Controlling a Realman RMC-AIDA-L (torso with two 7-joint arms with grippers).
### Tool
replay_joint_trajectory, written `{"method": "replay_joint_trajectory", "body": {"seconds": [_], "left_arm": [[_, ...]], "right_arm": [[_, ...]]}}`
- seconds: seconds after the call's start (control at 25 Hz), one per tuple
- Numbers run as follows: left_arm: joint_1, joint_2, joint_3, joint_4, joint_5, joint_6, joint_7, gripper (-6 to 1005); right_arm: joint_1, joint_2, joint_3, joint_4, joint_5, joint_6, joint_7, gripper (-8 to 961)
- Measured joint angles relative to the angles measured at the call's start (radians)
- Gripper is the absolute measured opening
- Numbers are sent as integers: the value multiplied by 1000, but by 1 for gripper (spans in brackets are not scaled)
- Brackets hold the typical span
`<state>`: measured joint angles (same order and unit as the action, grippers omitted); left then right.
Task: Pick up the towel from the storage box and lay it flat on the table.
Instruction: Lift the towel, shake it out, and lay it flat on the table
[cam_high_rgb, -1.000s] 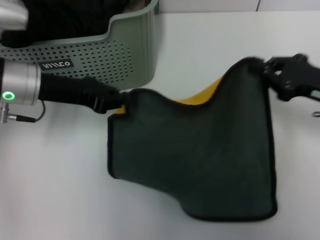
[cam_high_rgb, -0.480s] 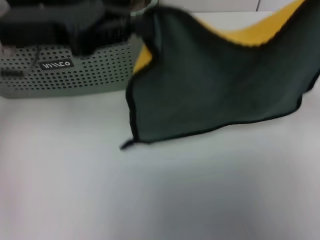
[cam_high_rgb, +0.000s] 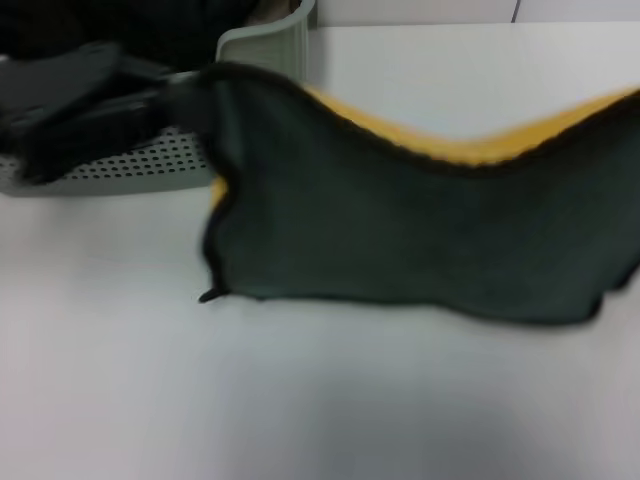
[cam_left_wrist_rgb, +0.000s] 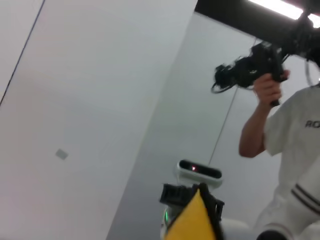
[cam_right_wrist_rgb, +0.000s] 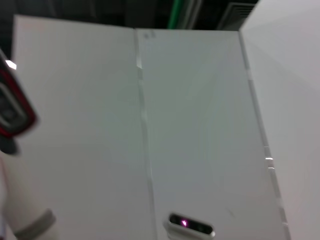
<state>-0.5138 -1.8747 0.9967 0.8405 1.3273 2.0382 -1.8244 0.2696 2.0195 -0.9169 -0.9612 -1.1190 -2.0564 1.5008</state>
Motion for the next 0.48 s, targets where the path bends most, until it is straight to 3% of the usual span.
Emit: {"method": "replay_joint_trajectory", "body": {"seconds": [0.08, 0.2, 0.28, 0.48], "left_arm": [[65, 39, 72, 20, -109, 0, -9, 61], [96, 69, 110, 17, -159, -3, -42, 62], [98, 65, 88, 2, -116, -8, -66, 63], [53, 0, -72, -75, 230, -72, -57, 65]], "right_arm": [[-9, 1, 1, -2, 29, -20, 36, 6], [-4, -3, 1, 30, 35, 6, 60, 6], [20, -4, -2, 88, -20, 65, 60, 6], [156, -3, -1, 318, -235, 201, -11, 5]]}}
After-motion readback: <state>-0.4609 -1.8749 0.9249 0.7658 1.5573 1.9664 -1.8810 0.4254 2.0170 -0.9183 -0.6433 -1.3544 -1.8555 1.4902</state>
